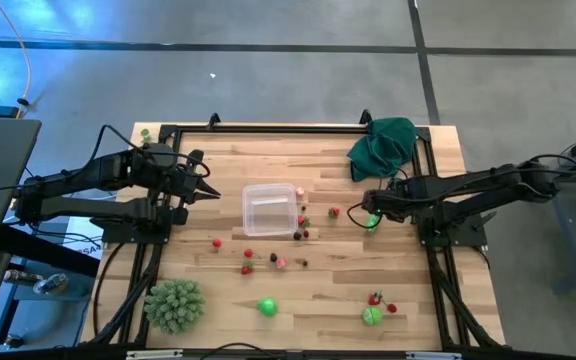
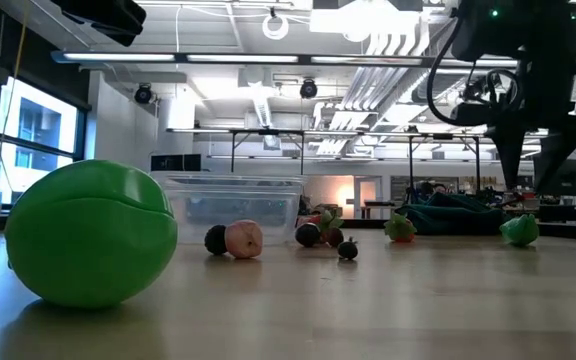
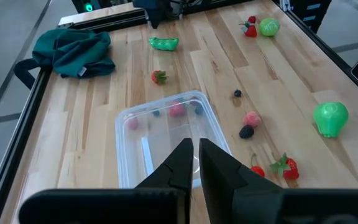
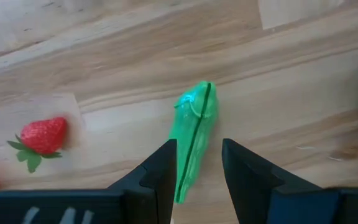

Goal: Pick and placing Produce into tupperware
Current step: Put the green pea into the transparent container

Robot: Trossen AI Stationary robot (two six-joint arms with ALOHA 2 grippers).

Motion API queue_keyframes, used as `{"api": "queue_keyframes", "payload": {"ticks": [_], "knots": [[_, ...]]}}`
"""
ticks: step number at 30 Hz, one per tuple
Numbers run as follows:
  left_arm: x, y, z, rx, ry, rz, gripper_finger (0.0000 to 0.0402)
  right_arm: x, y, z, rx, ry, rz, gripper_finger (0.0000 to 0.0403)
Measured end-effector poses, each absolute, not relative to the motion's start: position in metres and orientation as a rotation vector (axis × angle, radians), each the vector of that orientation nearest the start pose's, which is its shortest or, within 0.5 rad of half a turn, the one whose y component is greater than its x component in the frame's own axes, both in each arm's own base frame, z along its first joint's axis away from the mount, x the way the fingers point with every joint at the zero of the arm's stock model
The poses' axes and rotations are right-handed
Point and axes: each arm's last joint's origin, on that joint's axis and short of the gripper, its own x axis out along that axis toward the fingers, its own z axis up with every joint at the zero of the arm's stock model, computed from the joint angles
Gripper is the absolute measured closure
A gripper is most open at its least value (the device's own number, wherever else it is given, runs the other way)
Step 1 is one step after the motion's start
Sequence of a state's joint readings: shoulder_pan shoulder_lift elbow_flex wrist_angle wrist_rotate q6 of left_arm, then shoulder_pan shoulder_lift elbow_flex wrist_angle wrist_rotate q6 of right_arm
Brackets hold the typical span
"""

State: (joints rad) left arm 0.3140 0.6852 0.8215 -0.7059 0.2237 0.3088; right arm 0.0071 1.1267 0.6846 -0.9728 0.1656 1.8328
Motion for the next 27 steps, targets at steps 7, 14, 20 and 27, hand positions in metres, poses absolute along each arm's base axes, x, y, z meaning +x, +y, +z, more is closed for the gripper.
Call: {"api": "queue_keyframes", "payload": {"ticks": [7, 14, 20, 27], "knots": [[0.127, 0.034, 0.312, 0.149, 0.556, 0.002, 0.0382, 0.173, -0.004, 0.197, 1.378, 0.791, -1.302, 0.0284], [0.127, 0.034, 0.312, 0.149, 0.556, 0.002, 0.0382, 0.175, -0.004, 0.197, 1.459, 0.732, -1.328, 0.0284], [0.127, 0.034, 0.312, 0.149, 0.556, 0.002, 0.0382, 0.175, 0.001, 0.198, 1.483, 0.674, -1.358, 0.0284], [0.127, 0.034, 0.312, 0.149, 0.556, 0.002, 0.0382, 0.183, 0.009, 0.183, 1.452, 0.736, -1.419, 0.0284]]}}
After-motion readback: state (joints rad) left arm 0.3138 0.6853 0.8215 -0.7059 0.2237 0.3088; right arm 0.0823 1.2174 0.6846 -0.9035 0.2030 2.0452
